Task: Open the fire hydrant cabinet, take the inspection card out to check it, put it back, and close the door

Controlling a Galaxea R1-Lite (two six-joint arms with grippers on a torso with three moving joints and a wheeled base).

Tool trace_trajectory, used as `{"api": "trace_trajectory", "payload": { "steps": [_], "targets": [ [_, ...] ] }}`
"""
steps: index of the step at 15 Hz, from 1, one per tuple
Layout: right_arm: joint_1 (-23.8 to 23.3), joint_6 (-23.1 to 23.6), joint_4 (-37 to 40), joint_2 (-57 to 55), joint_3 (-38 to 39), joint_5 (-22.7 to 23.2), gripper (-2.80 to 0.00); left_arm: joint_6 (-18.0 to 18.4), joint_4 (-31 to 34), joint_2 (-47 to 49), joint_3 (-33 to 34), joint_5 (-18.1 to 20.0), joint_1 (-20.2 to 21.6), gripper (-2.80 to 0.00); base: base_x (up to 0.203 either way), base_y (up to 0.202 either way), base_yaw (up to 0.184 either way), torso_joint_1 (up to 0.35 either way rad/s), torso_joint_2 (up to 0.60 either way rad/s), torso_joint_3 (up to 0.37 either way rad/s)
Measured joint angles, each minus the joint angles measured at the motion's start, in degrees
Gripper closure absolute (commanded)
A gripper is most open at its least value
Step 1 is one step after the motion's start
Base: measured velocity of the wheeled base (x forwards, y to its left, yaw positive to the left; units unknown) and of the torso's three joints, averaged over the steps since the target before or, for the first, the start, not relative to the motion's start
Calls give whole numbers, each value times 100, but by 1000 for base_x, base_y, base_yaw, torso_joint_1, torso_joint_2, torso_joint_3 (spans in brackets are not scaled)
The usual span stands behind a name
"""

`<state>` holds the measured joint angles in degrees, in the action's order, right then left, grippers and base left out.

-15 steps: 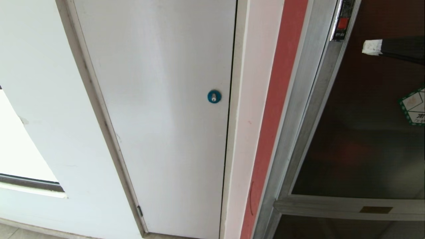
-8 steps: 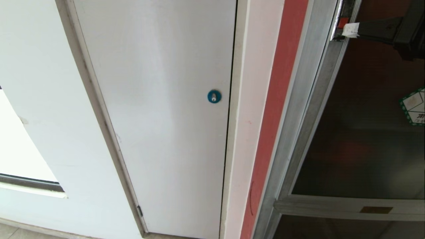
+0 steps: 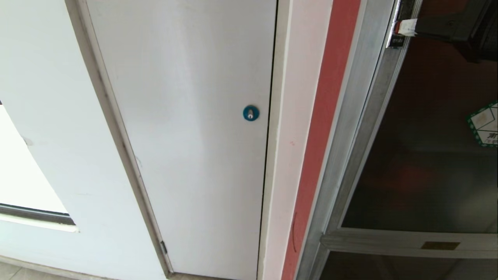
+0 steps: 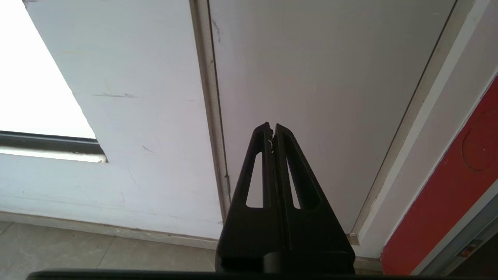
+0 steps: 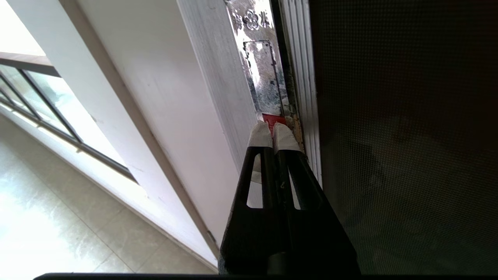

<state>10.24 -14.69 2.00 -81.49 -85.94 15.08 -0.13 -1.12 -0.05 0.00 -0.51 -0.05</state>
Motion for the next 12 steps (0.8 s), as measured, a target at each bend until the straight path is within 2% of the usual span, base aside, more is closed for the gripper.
{"api": "trace_trajectory", "payload": {
  "steps": [8, 12],
  "targets": [
    [-99, -12, 58, -8, 132, -9, 0, 5, 0, 0, 0, 1, 2, 0, 0, 0, 0, 0, 0, 0],
    [123, -9, 71, 377, 572, 82, 0, 2, 0, 0, 0, 0, 0, 0, 0, 0, 0, 0, 0, 0]
  ]
}}
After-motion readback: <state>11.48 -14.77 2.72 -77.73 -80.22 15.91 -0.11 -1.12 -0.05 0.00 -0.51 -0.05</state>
